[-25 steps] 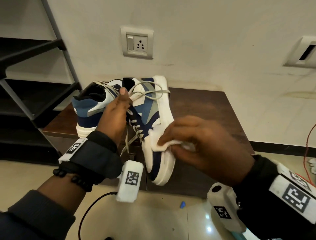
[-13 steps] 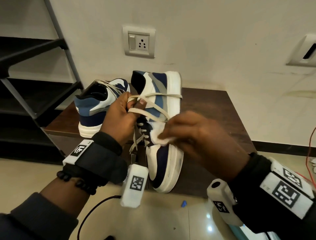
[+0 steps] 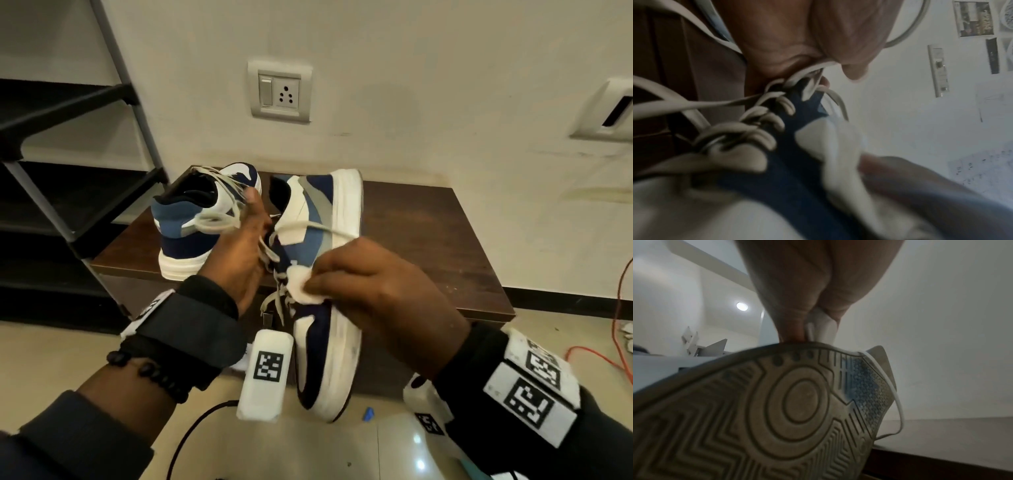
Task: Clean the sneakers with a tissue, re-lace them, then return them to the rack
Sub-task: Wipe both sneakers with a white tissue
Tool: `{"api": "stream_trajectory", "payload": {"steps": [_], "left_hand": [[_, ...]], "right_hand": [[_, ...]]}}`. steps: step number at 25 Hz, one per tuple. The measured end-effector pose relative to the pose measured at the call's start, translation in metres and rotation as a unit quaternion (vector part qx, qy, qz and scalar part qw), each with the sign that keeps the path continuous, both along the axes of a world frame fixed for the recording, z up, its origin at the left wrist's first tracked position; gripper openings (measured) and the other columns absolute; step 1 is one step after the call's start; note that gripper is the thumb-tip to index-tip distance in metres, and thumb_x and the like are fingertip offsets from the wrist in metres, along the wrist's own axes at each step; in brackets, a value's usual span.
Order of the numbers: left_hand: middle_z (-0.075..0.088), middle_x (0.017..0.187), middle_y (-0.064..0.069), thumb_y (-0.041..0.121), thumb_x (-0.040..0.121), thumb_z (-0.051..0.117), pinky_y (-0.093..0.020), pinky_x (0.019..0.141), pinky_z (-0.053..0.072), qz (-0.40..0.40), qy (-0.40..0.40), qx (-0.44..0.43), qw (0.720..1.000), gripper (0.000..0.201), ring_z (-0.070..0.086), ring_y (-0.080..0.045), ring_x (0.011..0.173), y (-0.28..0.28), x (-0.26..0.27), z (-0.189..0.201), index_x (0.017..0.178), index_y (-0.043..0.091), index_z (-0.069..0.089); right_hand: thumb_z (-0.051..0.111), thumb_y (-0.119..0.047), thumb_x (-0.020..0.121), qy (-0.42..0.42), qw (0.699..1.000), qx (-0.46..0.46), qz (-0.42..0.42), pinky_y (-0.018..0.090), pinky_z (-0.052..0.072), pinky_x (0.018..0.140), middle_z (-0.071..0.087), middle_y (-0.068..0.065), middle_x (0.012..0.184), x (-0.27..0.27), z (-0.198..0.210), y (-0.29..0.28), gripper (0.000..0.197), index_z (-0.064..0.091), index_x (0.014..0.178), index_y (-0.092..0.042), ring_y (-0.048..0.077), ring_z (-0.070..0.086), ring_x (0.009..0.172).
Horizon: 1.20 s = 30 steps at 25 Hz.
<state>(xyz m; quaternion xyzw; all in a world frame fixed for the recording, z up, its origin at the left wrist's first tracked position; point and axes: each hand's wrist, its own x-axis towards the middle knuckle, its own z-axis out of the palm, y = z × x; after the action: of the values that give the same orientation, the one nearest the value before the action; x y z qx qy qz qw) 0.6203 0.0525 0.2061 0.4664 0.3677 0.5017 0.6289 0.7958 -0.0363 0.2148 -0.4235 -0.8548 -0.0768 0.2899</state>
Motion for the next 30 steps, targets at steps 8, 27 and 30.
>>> {"api": "stream_trajectory", "payload": {"steps": [8,27,30], "left_hand": [[0.065,0.079,0.008,0.03,0.065,0.077,-0.025,0.061,0.051,-0.029,0.151,0.139,0.978,0.039,0.064,-0.005,0.073,-0.005,0.006,-0.006,0.094,0.027,0.051],[0.054,0.077,-0.002,0.032,0.082,0.072,-0.02,0.064,0.046,0.083,0.283,0.252,0.922,0.03,0.051,-0.005,0.068,-0.018,0.008,0.007,0.092,0.011,0.054],[0.057,0.08,-0.006,0.028,0.085,0.07,-0.034,0.069,0.049,0.071,0.272,0.249,0.927,0.023,0.056,-0.015,0.074,-0.019,0.007,0.008,0.091,0.013,0.053]], "right_hand": [[0.05,-0.021,0.086,-0.013,0.999,-0.005,-0.043,0.038,0.054,0.076,0.062,0.009,0.11,0.006,0.0,0.002,0.028,0.069,0.105,-0.013,0.024,0.059,0.1],[0.068,-0.013,0.075,-0.01,0.995,0.012,-0.102,0.035,0.054,0.061,0.064,0.013,0.095,-0.009,0.009,-0.011,0.018,0.072,0.092,-0.009,0.026,0.059,0.086],[0.068,-0.017,0.075,-0.096,0.995,-0.013,-0.021,0.03,0.053,0.061,0.061,0.007,0.1,-0.019,-0.007,-0.021,0.024,0.069,0.099,-0.015,0.02,0.056,0.091]]}}
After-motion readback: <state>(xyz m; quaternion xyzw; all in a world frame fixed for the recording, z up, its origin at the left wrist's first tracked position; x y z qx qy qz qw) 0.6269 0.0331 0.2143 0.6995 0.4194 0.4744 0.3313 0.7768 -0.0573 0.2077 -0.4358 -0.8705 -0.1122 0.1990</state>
